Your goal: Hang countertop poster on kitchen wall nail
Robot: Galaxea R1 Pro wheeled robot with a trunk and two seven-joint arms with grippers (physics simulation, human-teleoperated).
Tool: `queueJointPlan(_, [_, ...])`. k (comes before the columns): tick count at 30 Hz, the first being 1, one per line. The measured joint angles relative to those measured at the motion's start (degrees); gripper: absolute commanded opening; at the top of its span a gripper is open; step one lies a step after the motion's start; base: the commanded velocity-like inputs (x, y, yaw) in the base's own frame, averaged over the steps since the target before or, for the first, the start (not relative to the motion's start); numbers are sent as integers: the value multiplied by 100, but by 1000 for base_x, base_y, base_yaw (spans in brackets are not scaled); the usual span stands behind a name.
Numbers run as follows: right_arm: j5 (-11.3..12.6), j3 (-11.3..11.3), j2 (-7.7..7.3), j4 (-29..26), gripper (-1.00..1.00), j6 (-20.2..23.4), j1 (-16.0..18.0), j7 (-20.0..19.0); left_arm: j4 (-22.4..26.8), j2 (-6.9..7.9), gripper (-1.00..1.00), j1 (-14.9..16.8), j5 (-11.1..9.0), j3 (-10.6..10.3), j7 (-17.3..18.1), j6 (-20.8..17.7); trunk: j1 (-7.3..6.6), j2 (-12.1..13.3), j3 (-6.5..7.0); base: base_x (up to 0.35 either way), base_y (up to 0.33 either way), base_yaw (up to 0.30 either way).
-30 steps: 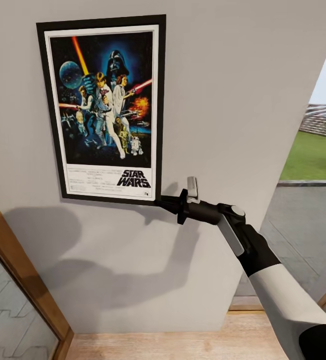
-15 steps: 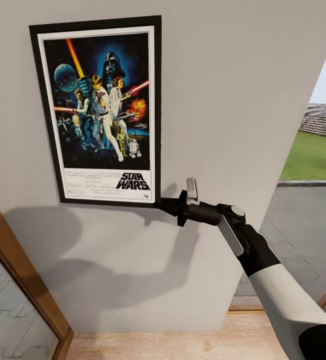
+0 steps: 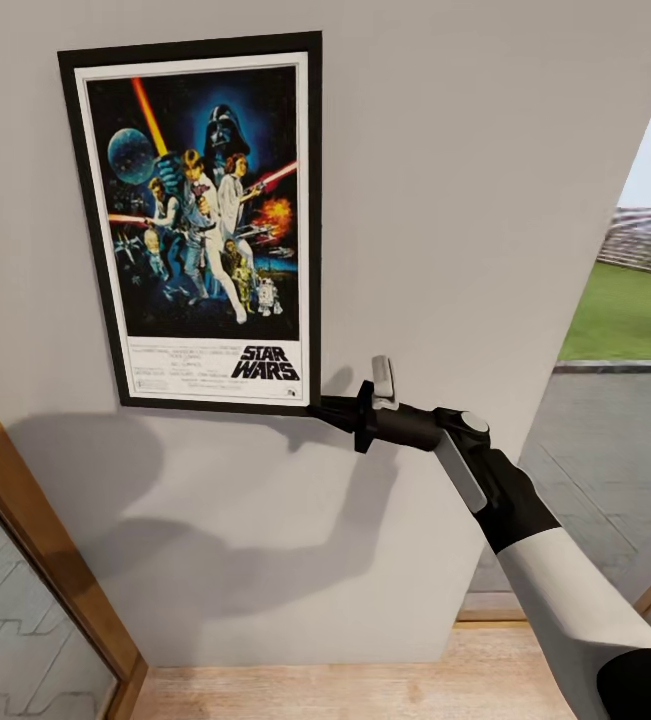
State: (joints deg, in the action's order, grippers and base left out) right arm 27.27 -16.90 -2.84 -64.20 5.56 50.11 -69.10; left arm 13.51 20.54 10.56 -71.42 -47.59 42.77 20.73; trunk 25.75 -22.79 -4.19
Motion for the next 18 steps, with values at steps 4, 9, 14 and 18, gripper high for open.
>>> queueJointPlan(4, [64, -26, 46, 44, -100, 7, 64, -65, 1, 5, 100, -7, -18, 12, 4, 1, 0, 0, 0, 0, 0, 0])
queueJointPlan(9, [75, -26, 45, 34, -100, 7, 157, -85, 1, 3, 100, -7, -18, 13, 4, 1, 0, 0, 0, 0, 0, 0])
queueJointPlan(14, [75, -26, 45, 34, -100, 7, 157, -85, 1, 3, 100, -7, -18, 13, 4, 1, 0, 0, 0, 0, 0, 0])
queueJointPlan(18, [75, -26, 45, 34, -100, 7, 157, -85, 1, 3, 100, -7, -18, 13, 4, 1, 0, 0, 0, 0, 0, 0])
